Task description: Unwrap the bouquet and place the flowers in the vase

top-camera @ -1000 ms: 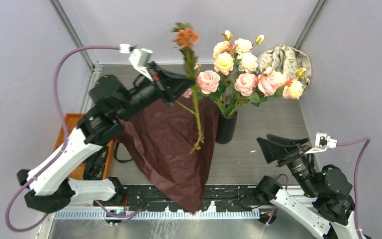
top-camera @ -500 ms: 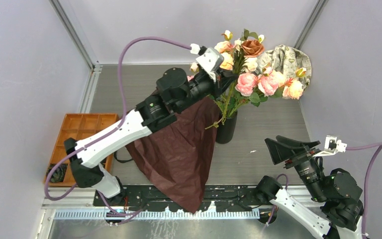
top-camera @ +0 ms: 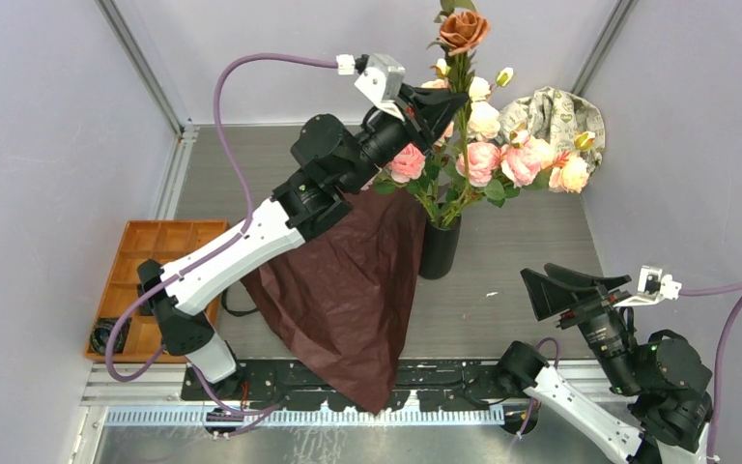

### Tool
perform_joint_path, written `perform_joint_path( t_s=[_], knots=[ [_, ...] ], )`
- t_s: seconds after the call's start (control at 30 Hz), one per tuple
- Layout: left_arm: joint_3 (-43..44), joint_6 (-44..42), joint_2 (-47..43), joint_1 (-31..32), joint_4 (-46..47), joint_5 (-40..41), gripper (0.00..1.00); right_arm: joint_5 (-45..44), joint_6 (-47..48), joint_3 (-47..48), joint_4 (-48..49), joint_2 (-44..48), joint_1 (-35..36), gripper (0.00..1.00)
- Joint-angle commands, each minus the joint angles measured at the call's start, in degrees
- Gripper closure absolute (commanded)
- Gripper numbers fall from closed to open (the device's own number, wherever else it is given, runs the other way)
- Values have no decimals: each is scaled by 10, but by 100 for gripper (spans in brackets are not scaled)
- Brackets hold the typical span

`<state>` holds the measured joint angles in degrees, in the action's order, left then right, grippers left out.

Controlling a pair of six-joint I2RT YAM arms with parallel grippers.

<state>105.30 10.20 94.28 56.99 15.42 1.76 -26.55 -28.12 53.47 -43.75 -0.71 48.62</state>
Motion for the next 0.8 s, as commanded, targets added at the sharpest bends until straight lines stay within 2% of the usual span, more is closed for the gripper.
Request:
perform_joint_path(
  t_s=[0.0,0.2,0.53,0.77],
  knots=[
    [23,25,-11,-4,77,4,100,-6,13,11,15,4,-1,21],
    [-31,37,-23,-18,101,17,100,-4,12,6,19,4,-1,21],
    [-184,51,-55,-31,159,50,100,-1,6,0,18,4,-1,21],
    [-253,59,-76,-32,164,64,100,3,0,-15,28,4,-1,21]
  ],
)
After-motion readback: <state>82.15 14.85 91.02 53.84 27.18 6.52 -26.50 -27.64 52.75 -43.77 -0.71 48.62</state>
